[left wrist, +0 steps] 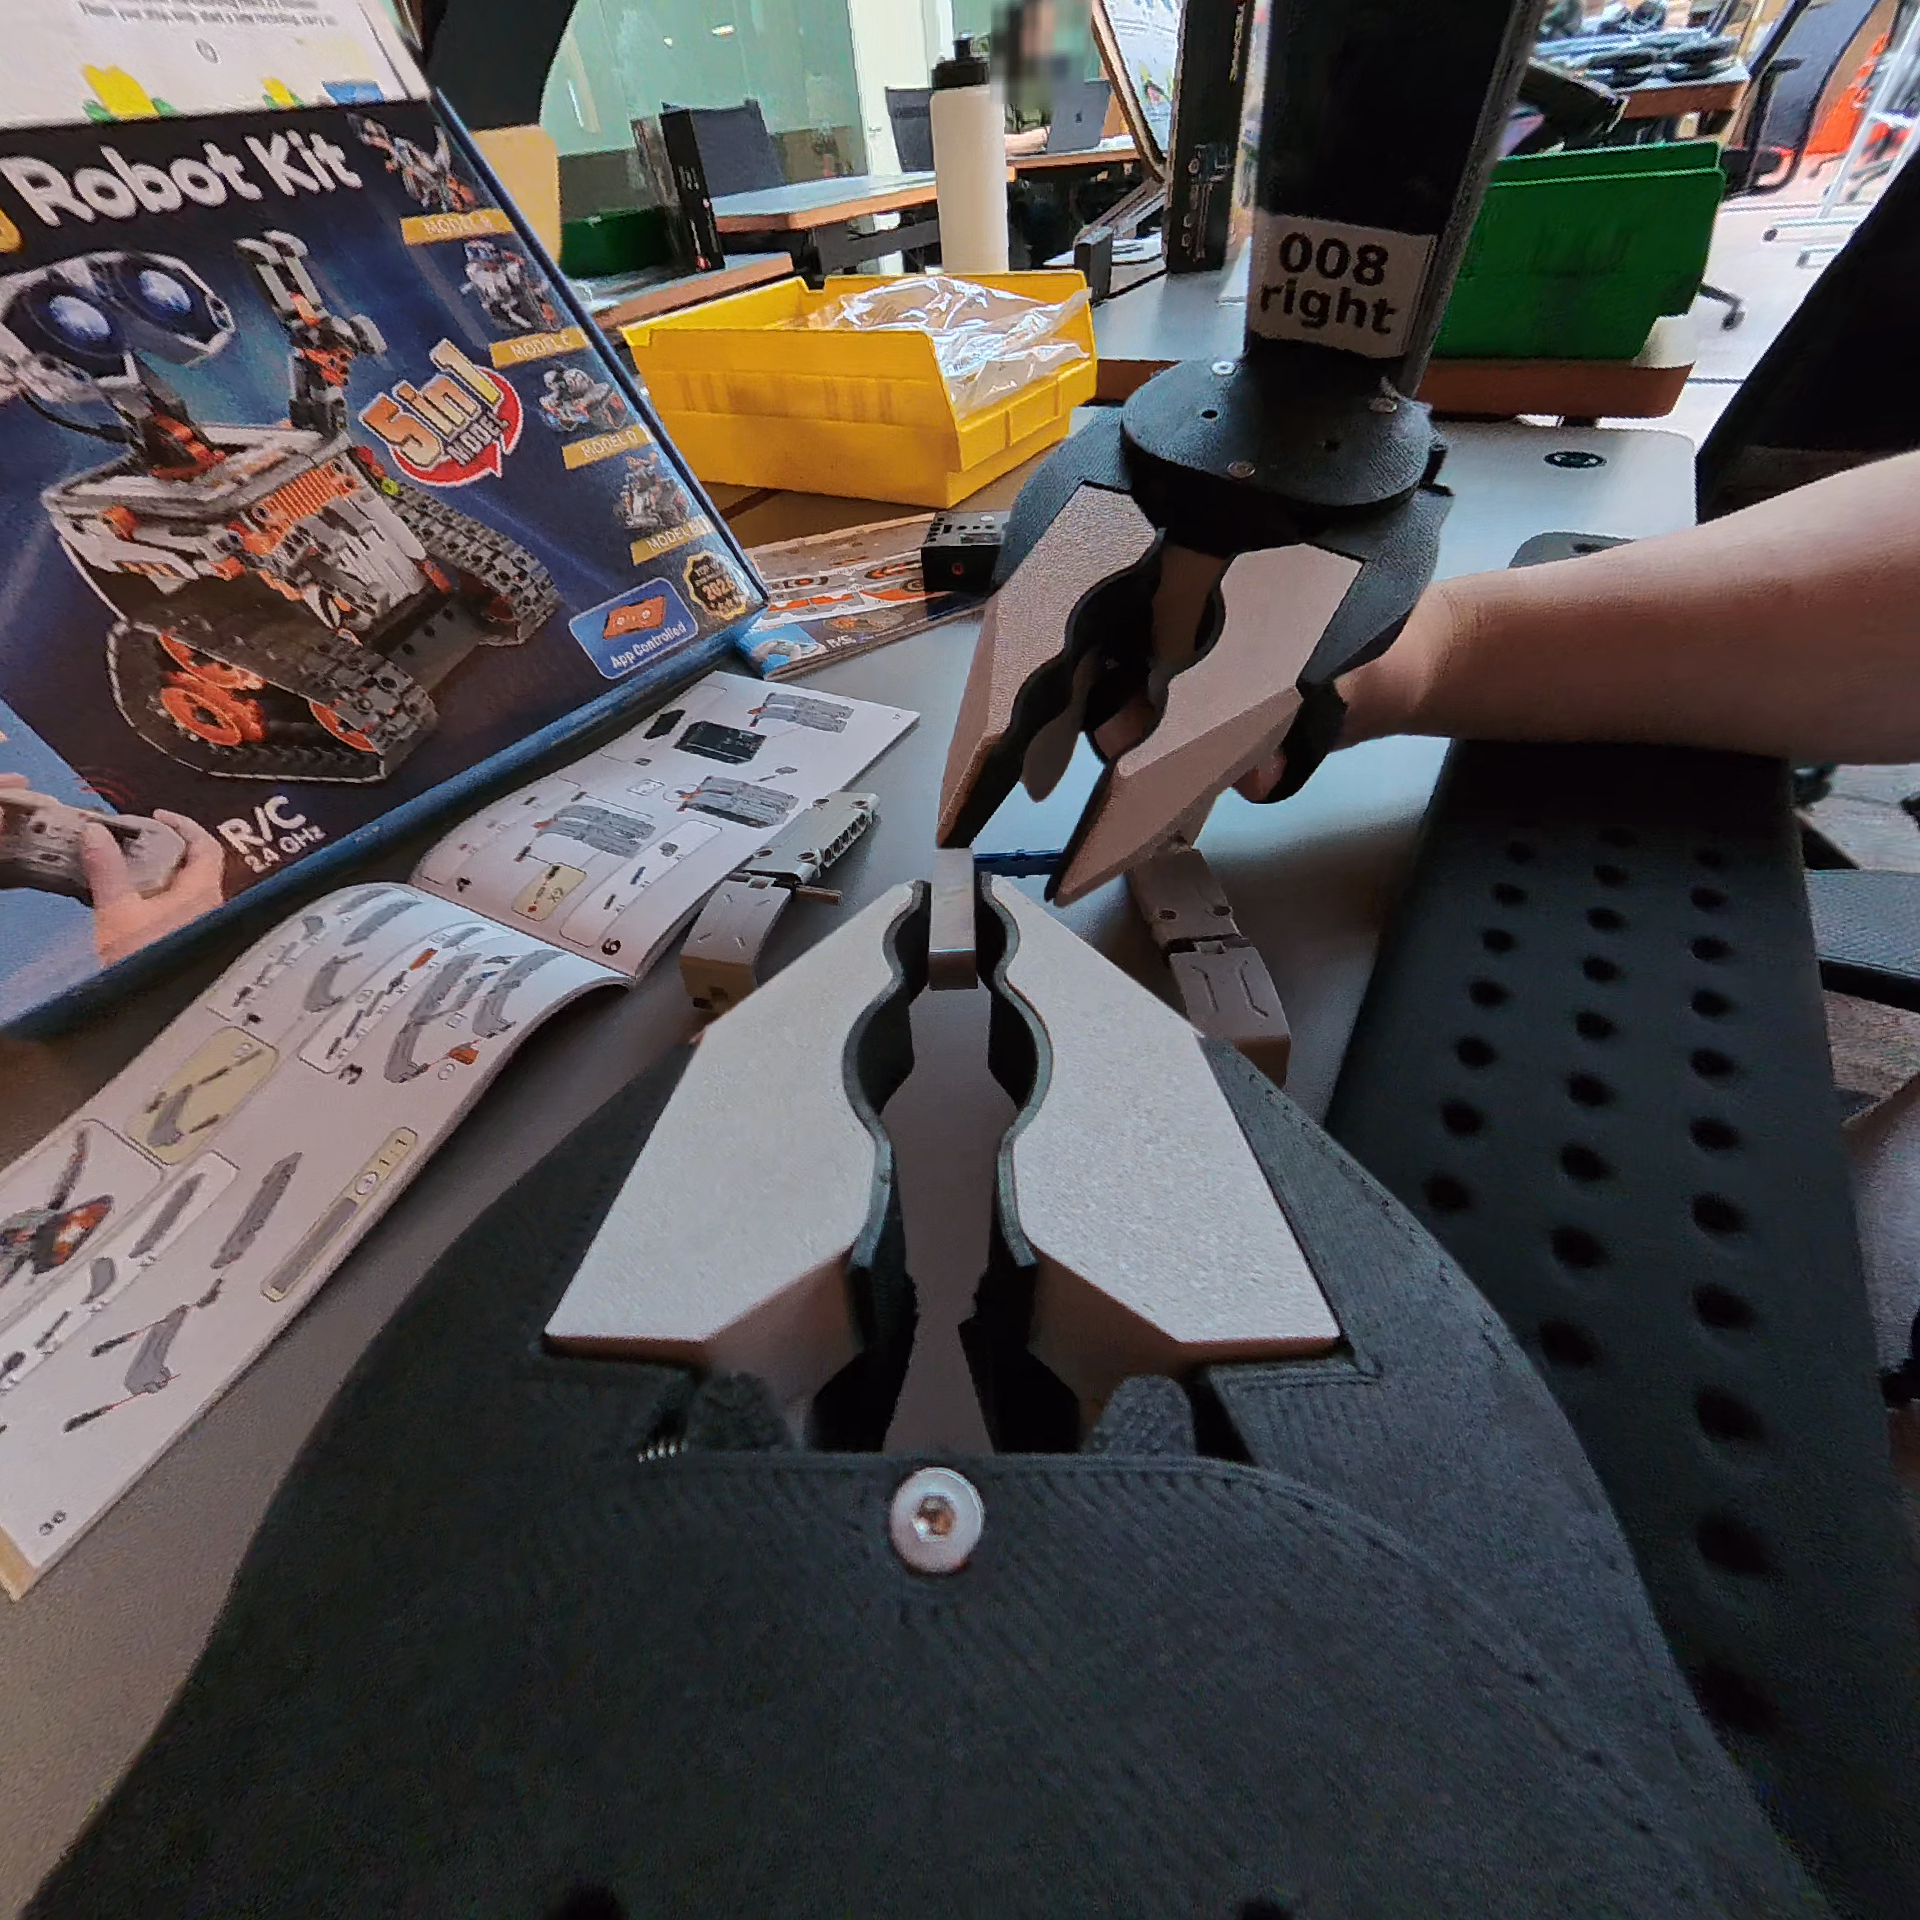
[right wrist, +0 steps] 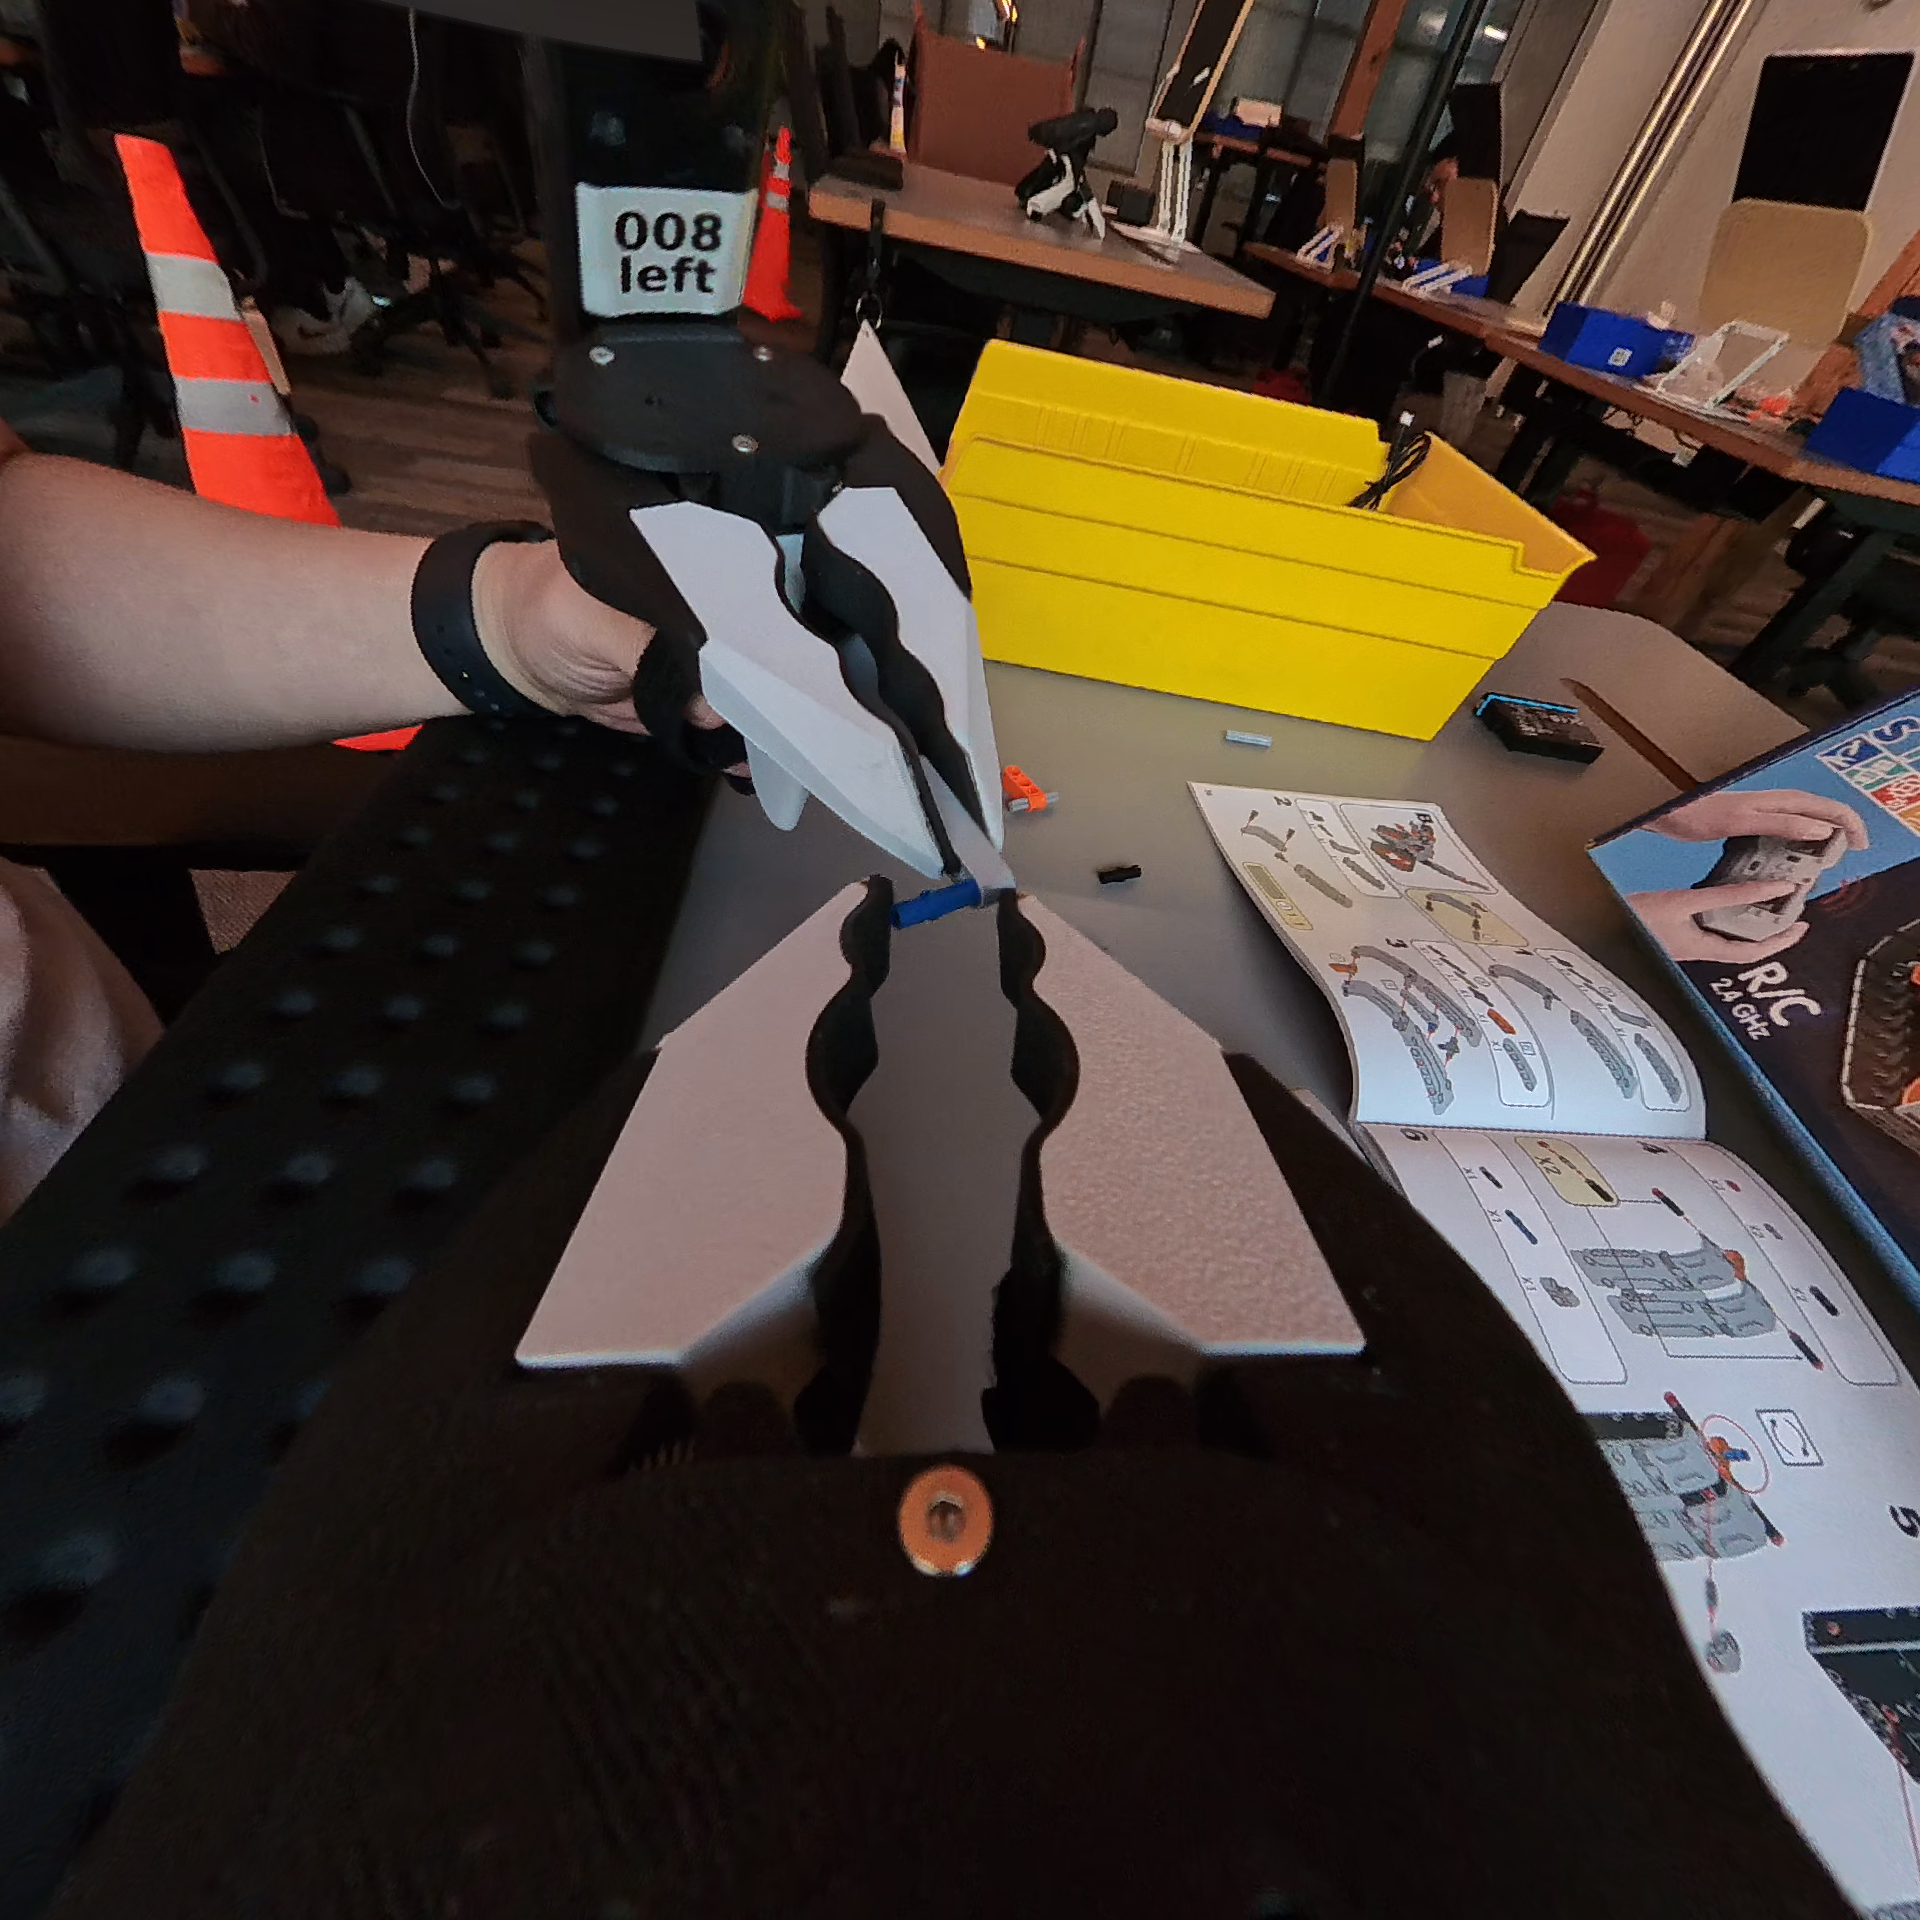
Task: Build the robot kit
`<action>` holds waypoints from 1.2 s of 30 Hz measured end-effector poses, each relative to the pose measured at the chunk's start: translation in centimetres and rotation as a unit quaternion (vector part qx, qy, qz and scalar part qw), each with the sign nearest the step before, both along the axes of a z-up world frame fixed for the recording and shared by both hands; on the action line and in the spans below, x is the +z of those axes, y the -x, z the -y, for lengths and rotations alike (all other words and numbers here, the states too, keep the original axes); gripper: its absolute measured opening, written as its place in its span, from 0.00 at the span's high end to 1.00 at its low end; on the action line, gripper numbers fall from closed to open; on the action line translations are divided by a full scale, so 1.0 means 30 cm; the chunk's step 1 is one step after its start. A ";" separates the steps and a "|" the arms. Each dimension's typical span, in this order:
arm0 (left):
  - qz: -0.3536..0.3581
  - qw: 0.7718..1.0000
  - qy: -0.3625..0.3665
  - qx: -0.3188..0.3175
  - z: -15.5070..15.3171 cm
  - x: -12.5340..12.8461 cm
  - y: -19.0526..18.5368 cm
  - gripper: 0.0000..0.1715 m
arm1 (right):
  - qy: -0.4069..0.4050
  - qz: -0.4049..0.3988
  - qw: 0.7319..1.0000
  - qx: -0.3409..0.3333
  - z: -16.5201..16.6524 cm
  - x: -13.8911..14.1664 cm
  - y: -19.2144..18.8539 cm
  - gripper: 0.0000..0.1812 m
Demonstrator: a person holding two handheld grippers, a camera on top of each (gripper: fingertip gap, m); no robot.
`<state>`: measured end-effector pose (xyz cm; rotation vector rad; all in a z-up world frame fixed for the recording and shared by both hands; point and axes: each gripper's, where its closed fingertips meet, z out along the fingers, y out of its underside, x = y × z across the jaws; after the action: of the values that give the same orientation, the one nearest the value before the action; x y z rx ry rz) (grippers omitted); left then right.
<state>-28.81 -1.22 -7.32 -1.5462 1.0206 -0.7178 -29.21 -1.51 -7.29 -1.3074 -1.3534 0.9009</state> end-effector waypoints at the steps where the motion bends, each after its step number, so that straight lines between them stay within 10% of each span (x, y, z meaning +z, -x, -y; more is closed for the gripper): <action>1: -0.001 1.000 -0.014 0.001 0.001 0.007 -0.002 0.97 | 0.002 -0.007 1.000 0.003 0.000 0.007 -0.001 0.89; 36: 0.019 0.999 0.004 -0.048 0.051 0.011 -0.019 0.96 | -0.026 0.010 0.999 0.027 0.053 0.014 -0.009 0.87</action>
<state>-28.25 -2.74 -7.00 -1.4927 1.0714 -0.8147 -28.95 -3.11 -6.87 -1.2491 -1.4255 0.8861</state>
